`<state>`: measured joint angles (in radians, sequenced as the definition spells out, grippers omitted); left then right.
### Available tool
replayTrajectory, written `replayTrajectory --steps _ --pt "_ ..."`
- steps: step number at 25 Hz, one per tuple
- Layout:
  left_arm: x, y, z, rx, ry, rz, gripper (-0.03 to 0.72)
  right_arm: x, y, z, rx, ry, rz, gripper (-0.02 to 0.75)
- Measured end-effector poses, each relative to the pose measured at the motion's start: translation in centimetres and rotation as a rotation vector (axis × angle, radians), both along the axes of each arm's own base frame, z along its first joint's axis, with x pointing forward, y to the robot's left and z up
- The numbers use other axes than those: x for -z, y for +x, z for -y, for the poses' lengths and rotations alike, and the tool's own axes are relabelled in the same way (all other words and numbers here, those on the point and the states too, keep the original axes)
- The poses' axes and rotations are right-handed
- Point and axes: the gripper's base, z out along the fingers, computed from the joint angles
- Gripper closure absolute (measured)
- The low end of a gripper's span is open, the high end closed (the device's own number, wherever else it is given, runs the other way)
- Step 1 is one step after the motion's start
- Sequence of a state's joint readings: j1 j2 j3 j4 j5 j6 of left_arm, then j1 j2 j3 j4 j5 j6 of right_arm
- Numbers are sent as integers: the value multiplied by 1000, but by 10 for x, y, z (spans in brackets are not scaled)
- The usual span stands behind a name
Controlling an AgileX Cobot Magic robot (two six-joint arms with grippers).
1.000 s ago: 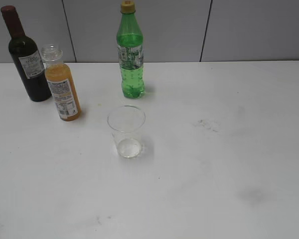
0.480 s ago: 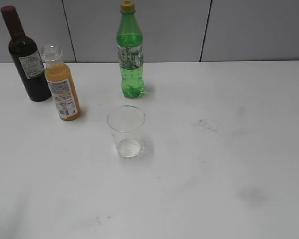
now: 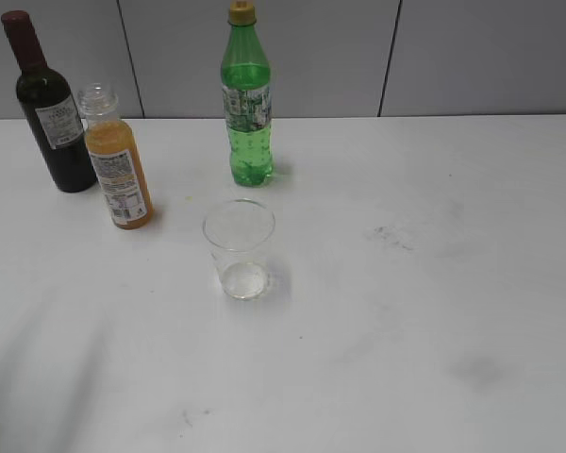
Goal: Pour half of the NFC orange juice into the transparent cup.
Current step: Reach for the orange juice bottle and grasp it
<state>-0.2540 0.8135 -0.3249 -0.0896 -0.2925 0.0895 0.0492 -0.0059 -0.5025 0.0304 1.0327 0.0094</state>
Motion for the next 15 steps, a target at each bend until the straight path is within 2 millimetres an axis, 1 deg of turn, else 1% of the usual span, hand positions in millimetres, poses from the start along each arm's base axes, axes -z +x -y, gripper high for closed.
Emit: replayTrajectory --steps 3,7,15 --pt "10 12 10 46 41 -11 93 0 0 0 0 0 0 168" --pt "20 26 21 81 54 4 78 0 0 0 0 0 0 168" --pt "54 55 30 70 61 -24 73 0 0 0 0 0 0 168"
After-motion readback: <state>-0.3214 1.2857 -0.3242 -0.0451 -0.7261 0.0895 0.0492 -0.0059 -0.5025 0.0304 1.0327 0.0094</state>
